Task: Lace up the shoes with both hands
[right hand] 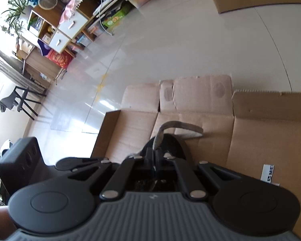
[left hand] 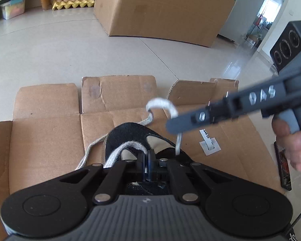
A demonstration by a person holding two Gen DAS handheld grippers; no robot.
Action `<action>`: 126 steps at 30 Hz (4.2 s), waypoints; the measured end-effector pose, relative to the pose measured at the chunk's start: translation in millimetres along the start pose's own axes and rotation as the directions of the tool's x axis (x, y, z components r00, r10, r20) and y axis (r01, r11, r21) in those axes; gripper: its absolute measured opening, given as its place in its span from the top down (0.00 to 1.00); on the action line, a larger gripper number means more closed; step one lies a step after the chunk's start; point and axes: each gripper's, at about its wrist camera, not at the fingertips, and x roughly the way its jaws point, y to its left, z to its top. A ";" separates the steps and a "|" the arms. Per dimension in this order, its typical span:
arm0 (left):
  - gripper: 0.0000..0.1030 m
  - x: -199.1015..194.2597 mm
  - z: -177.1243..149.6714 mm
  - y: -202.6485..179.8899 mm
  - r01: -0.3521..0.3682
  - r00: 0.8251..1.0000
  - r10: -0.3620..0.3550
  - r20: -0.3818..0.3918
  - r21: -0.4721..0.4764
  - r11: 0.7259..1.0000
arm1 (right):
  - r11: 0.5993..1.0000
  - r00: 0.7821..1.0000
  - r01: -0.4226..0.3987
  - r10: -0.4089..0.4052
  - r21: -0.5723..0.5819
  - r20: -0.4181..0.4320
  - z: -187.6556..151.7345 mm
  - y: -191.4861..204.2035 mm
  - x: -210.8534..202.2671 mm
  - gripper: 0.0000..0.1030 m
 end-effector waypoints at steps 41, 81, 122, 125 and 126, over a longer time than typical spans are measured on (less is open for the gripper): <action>0.98 -70.2 -8.5 72.4 0.415 0.910 -0.250 0.332 -0.699 0.582 | 0.861 1.000 0.005 0.003 -0.509 0.015 -21.8 88.3 0.2 0.91; 0.87 -74.8 -1.6 -55.0 -0.002 1.000 0.003 0.000 0.786 0.618 | 0.481 0.988 0.007 -0.140 -0.877 -0.069 -64.0 102.5 5.4 0.98; 0.98 -43.0 12.7 -93.1 -0.069 0.979 0.203 0.009 0.954 0.293 | 0.652 0.977 -0.031 -0.142 -0.758 -0.162 -76.7 72.4 45.6 0.90; 0.98 -44.1 17.1 -99.1 -0.070 0.978 0.208 0.014 0.961 0.268 | 0.655 0.977 -0.028 -0.141 -0.755 -0.159 -76.4 73.3 45.0 0.90; 0.98 -45.0 19.7 -102.2 -0.070 0.978 0.207 0.015 0.964 0.257 | 0.656 0.977 -0.027 -0.141 -0.755 -0.158 -76.3 73.0 44.9 0.90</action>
